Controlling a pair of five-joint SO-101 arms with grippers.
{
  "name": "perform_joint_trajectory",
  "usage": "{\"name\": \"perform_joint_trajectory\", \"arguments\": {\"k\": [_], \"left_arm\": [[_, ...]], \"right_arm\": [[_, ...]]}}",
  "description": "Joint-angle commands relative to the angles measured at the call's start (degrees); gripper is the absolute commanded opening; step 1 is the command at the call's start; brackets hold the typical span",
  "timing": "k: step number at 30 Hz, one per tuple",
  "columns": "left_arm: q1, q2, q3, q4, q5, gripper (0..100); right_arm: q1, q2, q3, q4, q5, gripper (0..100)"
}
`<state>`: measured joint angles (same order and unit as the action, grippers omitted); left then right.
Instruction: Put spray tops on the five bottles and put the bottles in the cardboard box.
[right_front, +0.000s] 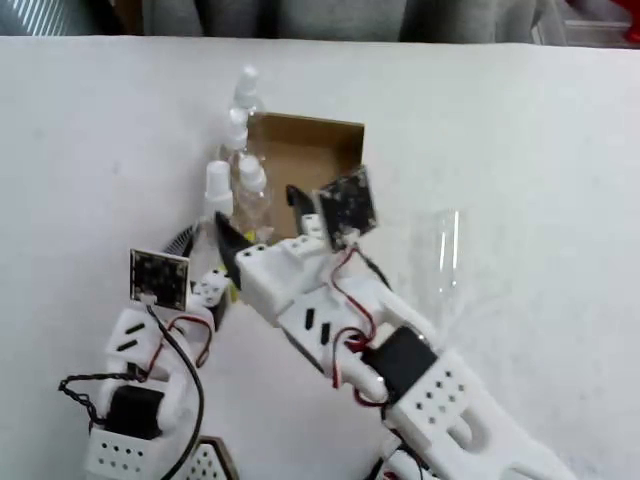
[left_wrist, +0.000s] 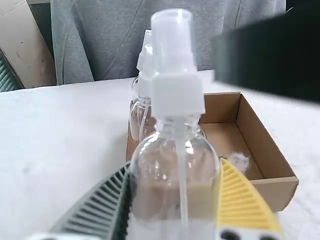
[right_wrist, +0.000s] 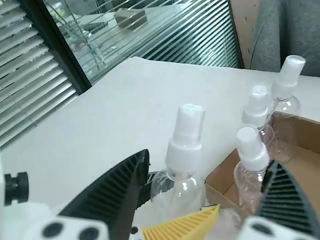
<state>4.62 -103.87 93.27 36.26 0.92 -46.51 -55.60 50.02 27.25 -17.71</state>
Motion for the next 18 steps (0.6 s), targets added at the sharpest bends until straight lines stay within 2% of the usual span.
{"name": "perform_joint_trajectory", "arguments": {"k": [1,5,14,18], "left_arm": [[0.0,-0.9,-0.6,-3.5,0.2,17],[-1.5,-0.9,-0.6,-5.5,0.4,17],[-1.5,-0.9,-5.0,-7.3,0.6,17],[-4.9,-0.9,-7.1,-9.3,0.7,17]], "right_arm": [[3.6,-5.9,0.0,4.4,0.5,32.4],[4.2,-8.4,4.5,4.8,0.9,32.4],[3.9,-5.8,13.5,-1.5,1.0,31.8],[4.2,-5.8,15.7,-1.6,1.0,31.8]]}}
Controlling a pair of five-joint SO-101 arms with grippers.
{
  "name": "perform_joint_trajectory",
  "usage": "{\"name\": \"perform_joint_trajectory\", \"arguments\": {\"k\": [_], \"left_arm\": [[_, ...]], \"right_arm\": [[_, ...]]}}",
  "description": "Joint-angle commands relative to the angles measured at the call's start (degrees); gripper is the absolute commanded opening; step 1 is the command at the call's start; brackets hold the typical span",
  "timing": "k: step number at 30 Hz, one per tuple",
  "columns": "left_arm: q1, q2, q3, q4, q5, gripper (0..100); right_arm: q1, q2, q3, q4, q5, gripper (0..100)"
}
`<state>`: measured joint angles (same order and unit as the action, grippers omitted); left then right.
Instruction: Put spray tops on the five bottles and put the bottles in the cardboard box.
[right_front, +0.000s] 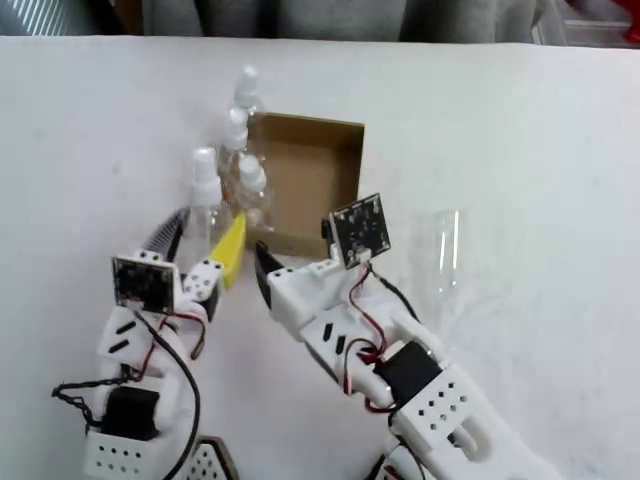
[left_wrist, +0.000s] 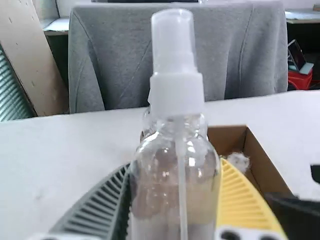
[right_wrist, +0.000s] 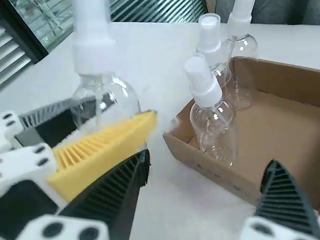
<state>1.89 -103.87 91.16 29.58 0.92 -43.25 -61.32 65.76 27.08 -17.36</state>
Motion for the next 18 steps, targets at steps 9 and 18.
{"name": "perform_joint_trajectory", "arguments": {"k": [9,18], "left_arm": [[-4.6,-0.7,-7.8,-3.2,11.7,17],[-4.2,-0.7,-7.6,-1.3,12.8,17]], "right_arm": [[-9.6,0.0,9.0,-10.2,0.6,31.8],[-13.1,-8.3,16.2,-19.3,0.7,32.1]]}}
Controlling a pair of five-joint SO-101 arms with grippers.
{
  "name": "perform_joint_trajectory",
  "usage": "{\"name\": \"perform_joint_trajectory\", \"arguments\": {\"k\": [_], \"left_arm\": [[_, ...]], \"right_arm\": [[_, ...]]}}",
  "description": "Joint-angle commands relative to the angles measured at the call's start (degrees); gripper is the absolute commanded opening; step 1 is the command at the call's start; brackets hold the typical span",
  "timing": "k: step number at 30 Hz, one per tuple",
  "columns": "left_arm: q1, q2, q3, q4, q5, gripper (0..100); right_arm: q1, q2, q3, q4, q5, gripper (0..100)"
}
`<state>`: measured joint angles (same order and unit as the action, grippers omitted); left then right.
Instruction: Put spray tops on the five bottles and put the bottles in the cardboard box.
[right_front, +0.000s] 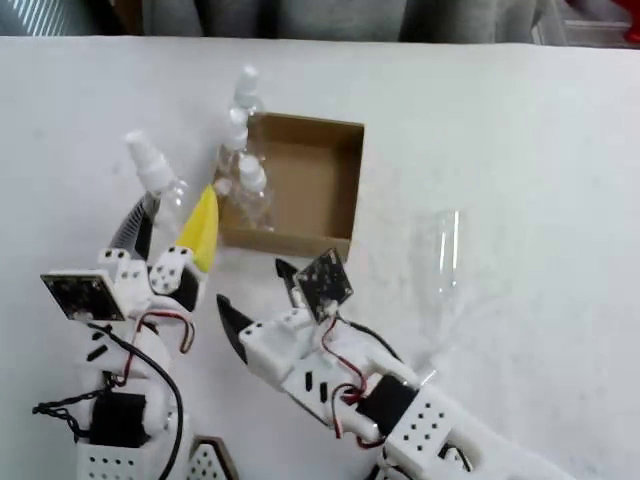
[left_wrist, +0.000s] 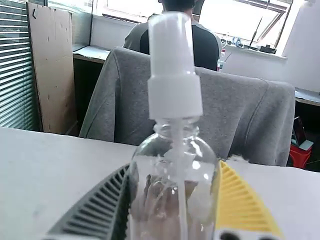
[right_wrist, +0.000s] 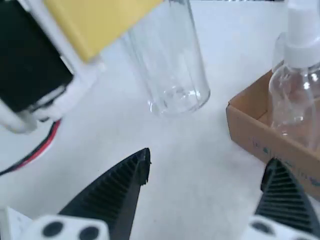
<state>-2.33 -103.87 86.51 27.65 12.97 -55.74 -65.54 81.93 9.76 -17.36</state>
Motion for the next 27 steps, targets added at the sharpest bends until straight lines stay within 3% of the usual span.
{"name": "perform_joint_trajectory", "arguments": {"k": [1,6,15,24,27], "left_arm": [[0.0,-0.7,-3.0,1.5,0.8,17],[2.2,-0.7,-3.2,4.3,0.8,17],[2.4,-0.8,-2.8,9.0,0.7,17],[2.3,-0.8,7.1,6.4,0.6,17],[2.3,-0.8,9.1,5.5,-3.6,17]], "right_arm": [[-0.7,-5.5,0.5,-2.1,0.7,32.1],[-0.7,-10.8,3.2,-2.1,6.4,32.1],[-0.6,-12.5,4.4,0.0,7.2,32.1],[-1.1,-23.0,6.8,14.2,7.2,32.1],[0.2,-29.5,6.9,18.5,7.2,32.1]]}}
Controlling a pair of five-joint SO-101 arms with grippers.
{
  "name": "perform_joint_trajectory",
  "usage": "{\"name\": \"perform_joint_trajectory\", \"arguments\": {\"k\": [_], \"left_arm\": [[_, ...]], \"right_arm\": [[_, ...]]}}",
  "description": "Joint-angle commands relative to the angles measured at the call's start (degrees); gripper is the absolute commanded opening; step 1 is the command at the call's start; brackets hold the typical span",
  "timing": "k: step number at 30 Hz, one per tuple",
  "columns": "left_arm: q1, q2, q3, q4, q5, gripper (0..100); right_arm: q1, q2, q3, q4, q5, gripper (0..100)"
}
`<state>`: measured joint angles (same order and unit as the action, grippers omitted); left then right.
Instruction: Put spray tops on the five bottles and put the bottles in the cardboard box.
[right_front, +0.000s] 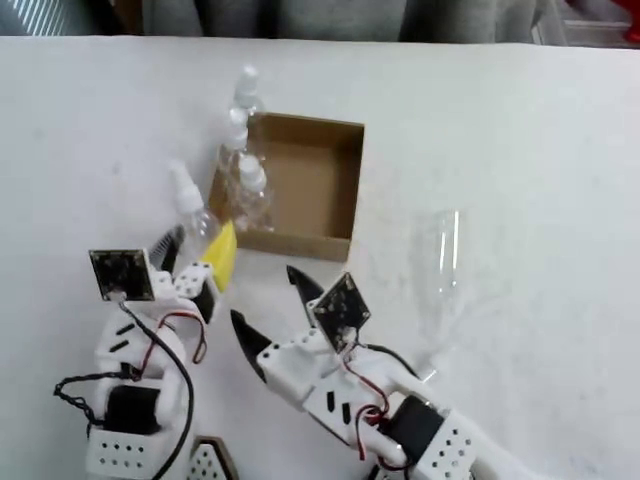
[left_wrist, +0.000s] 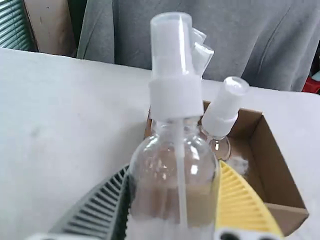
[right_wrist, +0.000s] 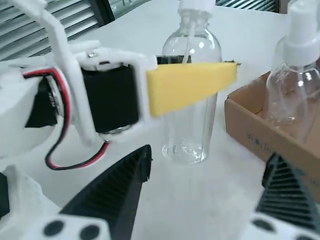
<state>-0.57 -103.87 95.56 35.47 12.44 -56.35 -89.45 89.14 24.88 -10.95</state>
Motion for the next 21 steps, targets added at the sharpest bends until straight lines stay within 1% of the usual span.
{"name": "perform_joint_trajectory", "arguments": {"k": [1,5,8,12,15,17,21], "left_arm": [[0.6,-0.8,0.4,-2.3,-4.3,17],[0.6,-0.9,1.4,-2.2,-5.0,17],[0.6,-0.9,1.4,-2.2,-5.0,17],[0.1,-0.9,1.4,-2.0,-5.3,17],[-3.2,-0.9,1.1,-2.9,-5.4,10],[-6.8,-0.9,1.4,-6.0,-5.4,7],[-15.6,-0.9,1.4,-12.1,-5.1,10]], "right_arm": [[1.5,-7.6,-0.4,4.4,0.8,32.1],[3.3,-13.8,2.5,5.0,1.2,32.1],[3.3,-13.7,3.8,5.0,4.4,32.1],[3.3,-13.4,3.9,4.9,4.3,32.1],[3.4,-13.4,3.9,4.9,4.3,32.1],[3.4,-13.4,3.9,4.9,4.3,32.1],[3.4,-13.3,3.9,4.9,4.3,32.1]]}}
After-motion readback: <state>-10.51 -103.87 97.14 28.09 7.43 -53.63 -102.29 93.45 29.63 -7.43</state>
